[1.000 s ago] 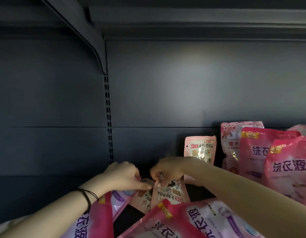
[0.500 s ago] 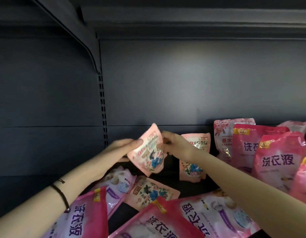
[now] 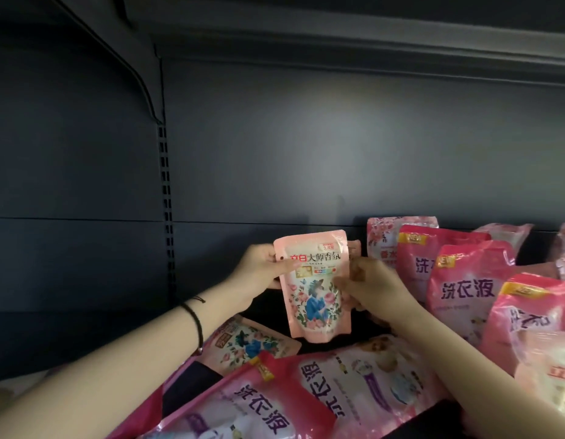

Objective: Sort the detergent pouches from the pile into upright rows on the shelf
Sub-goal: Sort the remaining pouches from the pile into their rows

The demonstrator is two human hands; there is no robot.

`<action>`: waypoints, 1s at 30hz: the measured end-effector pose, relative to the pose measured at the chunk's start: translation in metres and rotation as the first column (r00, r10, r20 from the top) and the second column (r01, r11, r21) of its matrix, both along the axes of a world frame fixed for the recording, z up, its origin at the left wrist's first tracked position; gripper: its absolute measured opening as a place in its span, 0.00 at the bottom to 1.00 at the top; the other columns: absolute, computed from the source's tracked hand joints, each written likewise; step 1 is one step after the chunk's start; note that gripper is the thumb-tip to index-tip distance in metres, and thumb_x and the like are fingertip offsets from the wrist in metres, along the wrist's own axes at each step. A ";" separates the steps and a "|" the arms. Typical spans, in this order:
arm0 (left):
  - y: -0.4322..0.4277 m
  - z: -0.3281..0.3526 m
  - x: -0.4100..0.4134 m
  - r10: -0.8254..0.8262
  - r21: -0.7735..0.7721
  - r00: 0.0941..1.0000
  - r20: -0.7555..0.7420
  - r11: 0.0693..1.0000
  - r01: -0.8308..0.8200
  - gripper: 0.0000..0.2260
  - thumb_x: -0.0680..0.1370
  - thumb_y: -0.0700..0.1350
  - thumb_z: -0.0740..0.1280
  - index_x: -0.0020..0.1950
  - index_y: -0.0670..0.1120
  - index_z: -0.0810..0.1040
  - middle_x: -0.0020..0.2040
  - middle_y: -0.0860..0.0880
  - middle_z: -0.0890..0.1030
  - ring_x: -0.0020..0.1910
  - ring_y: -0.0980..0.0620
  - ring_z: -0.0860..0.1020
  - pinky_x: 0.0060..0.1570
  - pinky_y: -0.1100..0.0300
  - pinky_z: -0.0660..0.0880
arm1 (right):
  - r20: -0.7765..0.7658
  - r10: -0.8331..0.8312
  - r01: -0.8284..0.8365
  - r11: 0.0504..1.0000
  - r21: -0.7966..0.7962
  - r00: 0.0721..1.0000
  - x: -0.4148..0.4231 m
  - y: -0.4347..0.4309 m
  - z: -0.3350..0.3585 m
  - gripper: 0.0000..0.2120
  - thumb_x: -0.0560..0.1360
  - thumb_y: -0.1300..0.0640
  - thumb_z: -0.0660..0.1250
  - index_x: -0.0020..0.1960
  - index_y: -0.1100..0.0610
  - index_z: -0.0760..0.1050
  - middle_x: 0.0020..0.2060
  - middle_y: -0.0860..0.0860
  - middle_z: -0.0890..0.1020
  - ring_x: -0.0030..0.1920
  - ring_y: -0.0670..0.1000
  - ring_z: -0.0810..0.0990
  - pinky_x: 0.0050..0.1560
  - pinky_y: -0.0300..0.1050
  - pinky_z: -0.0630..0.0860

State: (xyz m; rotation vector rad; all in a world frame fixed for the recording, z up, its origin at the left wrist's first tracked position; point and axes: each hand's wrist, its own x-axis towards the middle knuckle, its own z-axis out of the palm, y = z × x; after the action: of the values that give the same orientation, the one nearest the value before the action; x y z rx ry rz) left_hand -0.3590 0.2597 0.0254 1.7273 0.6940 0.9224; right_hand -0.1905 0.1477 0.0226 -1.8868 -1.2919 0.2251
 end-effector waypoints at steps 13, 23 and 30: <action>-0.009 -0.012 0.015 -0.073 0.147 0.983 -0.167 0.984 0.098 0.04 0.77 0.42 0.69 0.47 0.51 0.80 0.45 0.53 0.84 0.46 0.55 0.83 0.45 0.57 0.81 | 0.226 0.047 0.018 0.962 -0.274 0.973 0.010 -0.022 -0.004 0.16 0.77 0.54 0.64 0.31 0.52 0.66 0.33 0.48 0.75 0.33 0.47 0.77 0.34 0.39 0.72; -0.021 -0.019 -0.016 0.200 0.338 0.898 -0.391 0.939 -0.062 0.27 0.73 0.54 0.72 0.69 0.52 0.68 0.58 0.54 0.76 0.50 0.59 0.77 0.45 0.66 0.72 | 0.528 0.033 0.108 0.966 -0.234 0.848 -0.007 -0.046 0.000 0.13 0.77 0.44 0.63 0.42 0.54 0.72 0.39 0.49 0.78 0.41 0.53 0.79 0.39 0.45 0.74; -0.079 -0.020 -0.048 0.020 0.314 0.689 -0.724 0.899 0.304 0.26 0.70 0.63 0.71 0.64 0.57 0.71 0.63 0.56 0.74 0.58 0.59 0.73 0.60 0.59 0.73 | 0.396 0.519 -0.303 0.817 -0.491 0.757 -0.025 -0.052 -0.011 0.16 0.72 0.42 0.68 0.55 0.49 0.78 0.51 0.44 0.80 0.51 0.45 0.79 0.55 0.46 0.77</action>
State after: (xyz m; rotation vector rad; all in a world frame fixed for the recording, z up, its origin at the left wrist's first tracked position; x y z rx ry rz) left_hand -0.4070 0.1811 0.0051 2.5357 0.8729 0.2374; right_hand -0.2155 0.0957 0.0116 -2.0432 -2.1970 0.2364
